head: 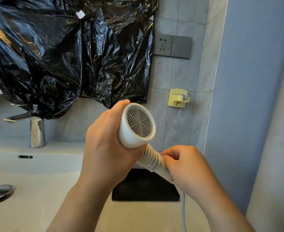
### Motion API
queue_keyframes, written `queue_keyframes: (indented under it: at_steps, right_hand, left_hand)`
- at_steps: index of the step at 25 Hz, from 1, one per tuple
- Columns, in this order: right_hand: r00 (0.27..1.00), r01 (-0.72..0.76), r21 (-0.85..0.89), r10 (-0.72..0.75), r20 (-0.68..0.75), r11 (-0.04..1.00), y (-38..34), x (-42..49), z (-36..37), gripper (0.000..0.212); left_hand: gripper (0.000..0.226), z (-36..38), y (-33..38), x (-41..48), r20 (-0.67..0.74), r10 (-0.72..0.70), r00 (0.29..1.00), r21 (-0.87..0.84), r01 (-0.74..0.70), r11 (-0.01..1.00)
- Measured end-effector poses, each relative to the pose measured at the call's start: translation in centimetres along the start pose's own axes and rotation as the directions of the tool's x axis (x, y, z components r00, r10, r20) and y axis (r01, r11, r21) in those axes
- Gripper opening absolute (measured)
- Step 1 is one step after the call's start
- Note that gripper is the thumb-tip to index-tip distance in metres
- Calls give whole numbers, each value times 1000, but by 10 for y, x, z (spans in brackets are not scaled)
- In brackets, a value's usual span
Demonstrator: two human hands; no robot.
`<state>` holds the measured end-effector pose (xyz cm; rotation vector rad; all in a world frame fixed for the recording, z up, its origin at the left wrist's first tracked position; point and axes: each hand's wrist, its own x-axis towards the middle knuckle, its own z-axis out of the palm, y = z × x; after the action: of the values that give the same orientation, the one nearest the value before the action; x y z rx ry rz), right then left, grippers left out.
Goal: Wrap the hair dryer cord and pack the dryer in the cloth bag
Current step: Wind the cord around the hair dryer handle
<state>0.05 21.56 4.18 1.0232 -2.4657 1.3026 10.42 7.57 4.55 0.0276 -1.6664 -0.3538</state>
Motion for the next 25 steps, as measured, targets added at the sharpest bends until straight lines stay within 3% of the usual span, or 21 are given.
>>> queue_keyframes:
  at_steps: [5, 9, 13, 16, 19, 25]
  right_hand:
    - [985, 29, 291, 23, -173, 956, -10, -7, -4, 23]
    - [990, 39, 392, 19, -143, 919, -15, -10, -3, 16]
    - [993, 30, 420, 23, -120, 907, -15, -11, -2, 17]
    - [989, 105, 419, -50, -139, 902, -16, -14, -4, 19]
    - [950, 238, 322, -151, -271, 916, -19, -20, 0, 22]
    - [897, 303, 265, -180, -404, 915, -20, -22, 5, 23]
  left_hand:
    - [86, 7, -2, -8, -161, -71, 984, -91, 57, 994]
    - [87, 12, -4, -12, -194, -126, 973, -158, 96, 983]
    - [82, 10, -3, -10, -184, -15, 983, -94, -2, 996]
    - [82, 11, 1, -12, -254, -173, 952, -208, 121, 971]
    - [74, 13, 5, -14, -306, -336, 891, -342, 226, 912]
    - [61, 15, 3, -11, -305, -450, 839, -446, 291, 846]
